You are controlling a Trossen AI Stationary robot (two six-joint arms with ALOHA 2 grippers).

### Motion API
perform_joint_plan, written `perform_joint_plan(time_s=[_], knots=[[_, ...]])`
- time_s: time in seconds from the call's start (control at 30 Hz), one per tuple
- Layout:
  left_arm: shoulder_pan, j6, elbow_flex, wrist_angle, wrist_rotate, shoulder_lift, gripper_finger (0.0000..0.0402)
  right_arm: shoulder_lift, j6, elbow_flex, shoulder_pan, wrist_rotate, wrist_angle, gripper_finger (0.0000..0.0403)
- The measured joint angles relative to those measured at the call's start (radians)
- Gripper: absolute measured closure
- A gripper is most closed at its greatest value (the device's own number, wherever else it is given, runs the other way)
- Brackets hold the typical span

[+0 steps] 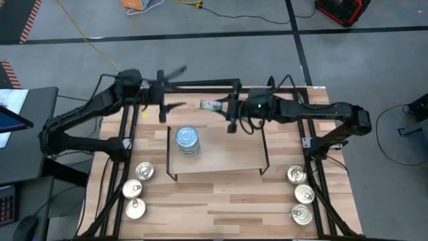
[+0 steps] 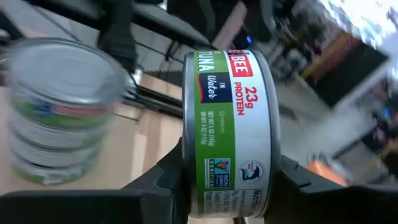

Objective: Stack canned seafood by type on shelf
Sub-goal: Stack the green tuna can on top of the green tuna can on the shelf

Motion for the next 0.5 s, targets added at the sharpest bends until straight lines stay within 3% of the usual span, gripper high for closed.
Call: perform_joint_plan(time_s=[0.27, 0.5], knots=[[-0.233, 0.038, 0.000, -0.046, -0.232, -0.009, 0.0190, 0.043, -0.191, 0.000, 0.076, 0.077, 0.141, 0.0240], [-0.375, 0.108, 0.000, -0.053, -0.466, -0.008, 0.0190, 0.044, -0.208, 0.000, 0.125, 0.094, 0.191, 0.0239]])
